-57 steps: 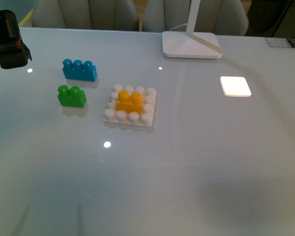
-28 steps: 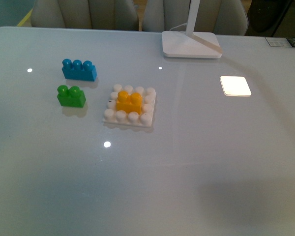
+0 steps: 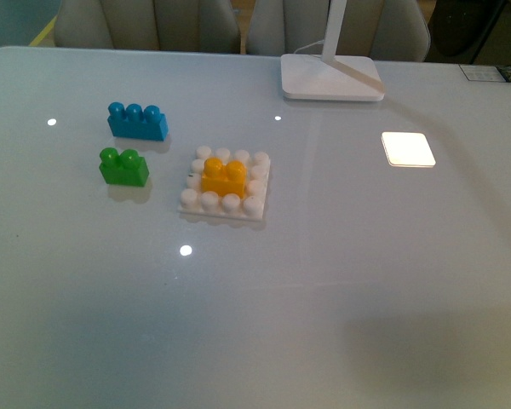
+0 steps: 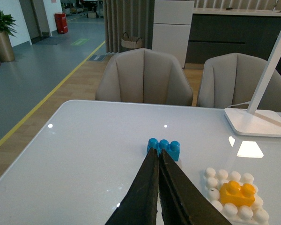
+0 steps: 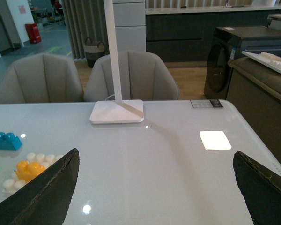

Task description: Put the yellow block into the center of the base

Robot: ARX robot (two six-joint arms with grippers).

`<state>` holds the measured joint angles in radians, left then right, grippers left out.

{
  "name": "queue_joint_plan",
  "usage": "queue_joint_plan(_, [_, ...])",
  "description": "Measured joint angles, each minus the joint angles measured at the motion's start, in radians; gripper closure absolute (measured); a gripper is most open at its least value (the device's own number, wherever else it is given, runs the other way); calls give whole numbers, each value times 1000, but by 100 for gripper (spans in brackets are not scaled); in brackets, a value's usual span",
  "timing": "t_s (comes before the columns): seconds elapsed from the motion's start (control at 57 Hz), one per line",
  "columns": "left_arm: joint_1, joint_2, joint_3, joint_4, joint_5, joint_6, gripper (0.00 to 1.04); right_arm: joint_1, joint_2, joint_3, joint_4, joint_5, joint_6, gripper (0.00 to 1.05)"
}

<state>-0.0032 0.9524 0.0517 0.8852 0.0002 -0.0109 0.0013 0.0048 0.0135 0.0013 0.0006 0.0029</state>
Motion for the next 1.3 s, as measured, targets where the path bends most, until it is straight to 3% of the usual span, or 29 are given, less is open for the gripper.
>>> queue_joint_plan(0.667, [0,-514,-39,-450,0,0,102,0,0,0,0,0,0,9])
queue_joint_plan(1.298, [0,-768,-39,-699,0,0,102,0,0,0,0,0,0,9])
